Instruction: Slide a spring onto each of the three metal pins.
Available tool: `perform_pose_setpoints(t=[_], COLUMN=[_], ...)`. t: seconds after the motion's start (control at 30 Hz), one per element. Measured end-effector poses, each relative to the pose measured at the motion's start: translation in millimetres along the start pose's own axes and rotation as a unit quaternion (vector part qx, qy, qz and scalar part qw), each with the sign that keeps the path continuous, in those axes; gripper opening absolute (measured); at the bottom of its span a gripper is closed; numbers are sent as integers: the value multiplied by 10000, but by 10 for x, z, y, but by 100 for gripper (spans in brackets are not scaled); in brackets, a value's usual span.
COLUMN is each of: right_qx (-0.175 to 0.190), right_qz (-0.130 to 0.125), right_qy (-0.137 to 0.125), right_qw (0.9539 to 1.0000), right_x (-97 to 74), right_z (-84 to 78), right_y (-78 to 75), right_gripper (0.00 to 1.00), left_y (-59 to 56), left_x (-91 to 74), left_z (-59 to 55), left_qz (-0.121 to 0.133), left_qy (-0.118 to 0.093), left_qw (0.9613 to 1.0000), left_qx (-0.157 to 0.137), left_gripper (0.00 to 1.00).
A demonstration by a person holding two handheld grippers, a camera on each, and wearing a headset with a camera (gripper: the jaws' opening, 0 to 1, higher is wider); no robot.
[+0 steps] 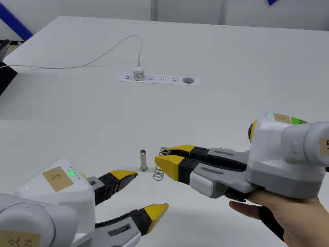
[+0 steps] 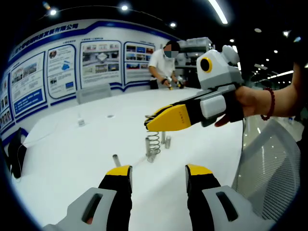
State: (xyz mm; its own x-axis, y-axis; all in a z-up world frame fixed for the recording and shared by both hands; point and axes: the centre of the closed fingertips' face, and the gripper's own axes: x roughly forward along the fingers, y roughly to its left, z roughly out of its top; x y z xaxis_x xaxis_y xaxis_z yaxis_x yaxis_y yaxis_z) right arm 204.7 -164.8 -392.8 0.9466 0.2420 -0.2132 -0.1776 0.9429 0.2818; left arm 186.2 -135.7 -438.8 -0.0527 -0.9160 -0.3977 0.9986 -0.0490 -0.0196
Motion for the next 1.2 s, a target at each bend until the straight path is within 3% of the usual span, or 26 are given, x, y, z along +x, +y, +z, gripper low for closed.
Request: perform_pose_setpoints(t=[0.23, 0.43, 0.93, 1.2], right_qx=[-209, -182, -388, -518], right_qz=[-150, -404, -540, -591], right_qy=[-28, -71, -157, -43], right_qw=[9997, 9990, 9977, 9969], right_x=[105, 185, 410, 550], right_z=[35, 46, 87, 25], right_y=[-101, -254, -480, -555], right_gripper=[11, 11, 11, 11], left_y=[53, 93, 146, 143], left_x=[16, 34, 72, 92], left_z=[-44, -73, -126, -161], left_qz=[102, 170, 245, 235], left_qy=[51, 85, 137, 168], left_qw=[9999, 9998, 9995, 9993], left_qx=[-57, -70, -163, -241], left_gripper=[52, 57, 72, 74])
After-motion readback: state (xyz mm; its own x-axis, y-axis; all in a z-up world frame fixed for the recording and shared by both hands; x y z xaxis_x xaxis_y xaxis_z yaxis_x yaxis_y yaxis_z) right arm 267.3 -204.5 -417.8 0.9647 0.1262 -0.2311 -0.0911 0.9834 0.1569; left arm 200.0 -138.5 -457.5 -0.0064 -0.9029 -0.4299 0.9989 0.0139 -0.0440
